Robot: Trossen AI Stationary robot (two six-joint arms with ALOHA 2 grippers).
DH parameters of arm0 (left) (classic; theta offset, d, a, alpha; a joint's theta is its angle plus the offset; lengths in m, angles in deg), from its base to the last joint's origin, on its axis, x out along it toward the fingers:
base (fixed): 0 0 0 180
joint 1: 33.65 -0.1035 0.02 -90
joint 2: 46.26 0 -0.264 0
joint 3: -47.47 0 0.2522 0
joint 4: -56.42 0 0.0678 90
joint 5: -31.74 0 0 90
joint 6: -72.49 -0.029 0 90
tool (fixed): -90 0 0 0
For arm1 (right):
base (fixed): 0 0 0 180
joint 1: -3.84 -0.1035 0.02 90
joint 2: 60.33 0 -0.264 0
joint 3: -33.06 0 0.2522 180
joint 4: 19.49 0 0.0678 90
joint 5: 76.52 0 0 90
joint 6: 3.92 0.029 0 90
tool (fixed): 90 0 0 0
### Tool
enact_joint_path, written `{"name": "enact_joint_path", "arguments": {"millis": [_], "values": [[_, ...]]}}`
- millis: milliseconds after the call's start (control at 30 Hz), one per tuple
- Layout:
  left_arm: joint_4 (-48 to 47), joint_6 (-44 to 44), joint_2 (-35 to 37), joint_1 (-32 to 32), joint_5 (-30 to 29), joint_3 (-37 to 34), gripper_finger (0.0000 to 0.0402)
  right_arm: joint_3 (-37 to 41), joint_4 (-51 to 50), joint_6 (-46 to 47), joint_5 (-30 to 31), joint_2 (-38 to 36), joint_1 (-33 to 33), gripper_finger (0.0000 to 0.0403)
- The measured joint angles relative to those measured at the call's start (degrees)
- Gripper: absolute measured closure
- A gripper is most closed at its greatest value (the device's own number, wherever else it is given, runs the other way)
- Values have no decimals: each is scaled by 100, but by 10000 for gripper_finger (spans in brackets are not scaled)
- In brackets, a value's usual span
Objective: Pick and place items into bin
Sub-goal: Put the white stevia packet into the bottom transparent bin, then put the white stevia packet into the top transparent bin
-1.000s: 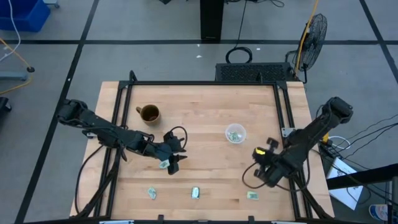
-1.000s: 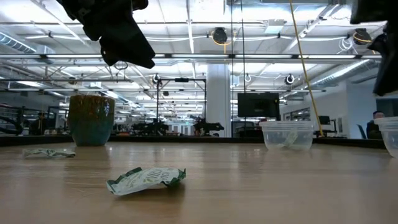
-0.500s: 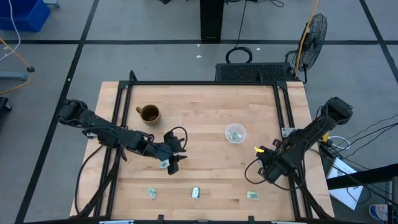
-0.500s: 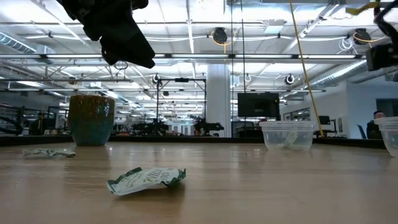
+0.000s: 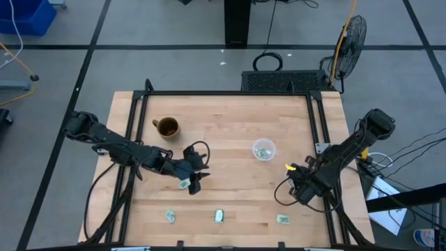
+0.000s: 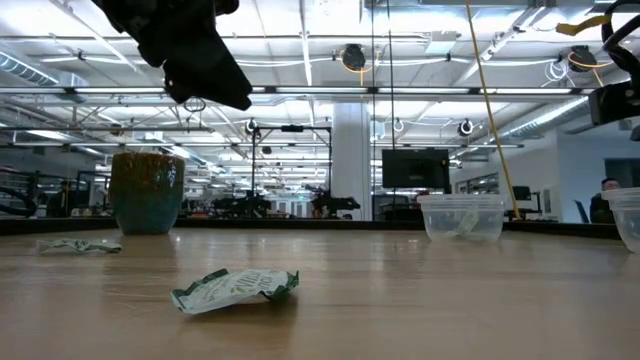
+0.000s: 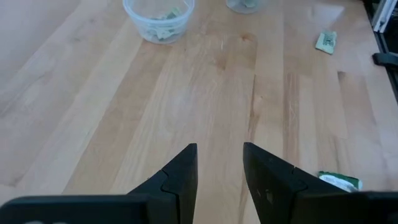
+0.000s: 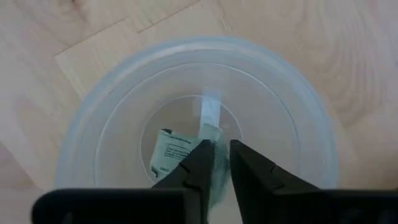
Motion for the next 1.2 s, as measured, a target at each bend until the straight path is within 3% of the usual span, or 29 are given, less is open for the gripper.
{"name": "enact_joint_path", "arguments": {"millis": [200, 400, 667, 1067, 1200], "values": [[-59, -42, 0, -22, 13, 2, 268, 0, 24, 49, -17, -2, 0, 318], [-864, -8, 0, 119, 228, 4, 268, -150, 32, -443, -33, -80, 0, 312], [-1953, 1016, 0, 463, 255, 4, 268, -500, 183, -594, 4, -541, 0, 312], [-2432, 1910, -107, 1123, 265, 1, 268, -501, 2153, -2042, 1328, -710, 0, 312], [-2360, 2451, -259, 1464, 243, -165, 268, -501, 2747, -2663, 1487, -710, 0, 312]]}}
